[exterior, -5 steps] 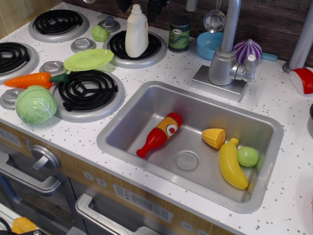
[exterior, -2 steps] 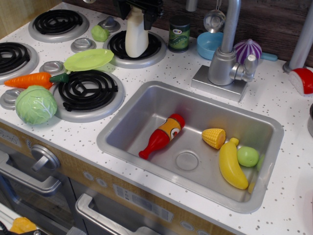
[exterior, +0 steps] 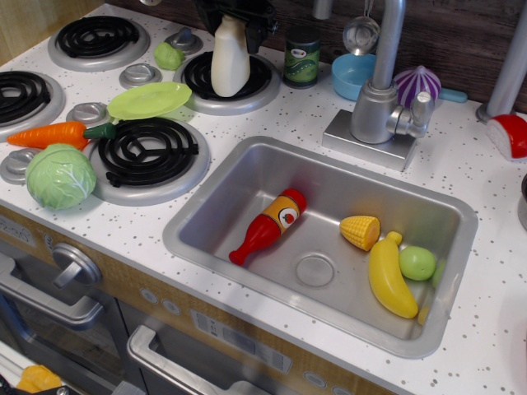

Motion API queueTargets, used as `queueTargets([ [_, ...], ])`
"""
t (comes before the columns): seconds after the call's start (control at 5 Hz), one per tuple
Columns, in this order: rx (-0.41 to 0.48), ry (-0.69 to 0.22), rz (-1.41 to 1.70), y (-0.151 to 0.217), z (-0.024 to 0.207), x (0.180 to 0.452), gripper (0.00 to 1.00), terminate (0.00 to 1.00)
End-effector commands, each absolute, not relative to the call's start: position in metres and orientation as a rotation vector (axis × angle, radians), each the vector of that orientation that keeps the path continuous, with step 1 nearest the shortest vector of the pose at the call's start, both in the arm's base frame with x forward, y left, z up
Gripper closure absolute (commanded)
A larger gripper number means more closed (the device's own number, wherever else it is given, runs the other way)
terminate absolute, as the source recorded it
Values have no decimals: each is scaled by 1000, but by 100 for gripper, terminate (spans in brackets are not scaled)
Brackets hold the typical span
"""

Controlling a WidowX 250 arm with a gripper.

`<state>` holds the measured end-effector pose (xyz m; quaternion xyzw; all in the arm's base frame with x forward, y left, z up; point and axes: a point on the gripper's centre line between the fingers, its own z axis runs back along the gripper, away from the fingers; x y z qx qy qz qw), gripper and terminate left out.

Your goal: Put detergent in sink

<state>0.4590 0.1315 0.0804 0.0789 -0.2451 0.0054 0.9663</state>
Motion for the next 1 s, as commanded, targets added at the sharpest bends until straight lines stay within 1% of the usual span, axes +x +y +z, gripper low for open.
queueTargets([
  [0.0,171,-529,-4,132,112,464,100,0],
  [0.2,193,-495,25,124,124,451,100,0],
  [0.4,238,-449,62,110,143,430,100,0],
  [0.6,265,-400,123,80,165,404,100,0],
  [0.8,269,-363,212,39,165,373,100,0],
])
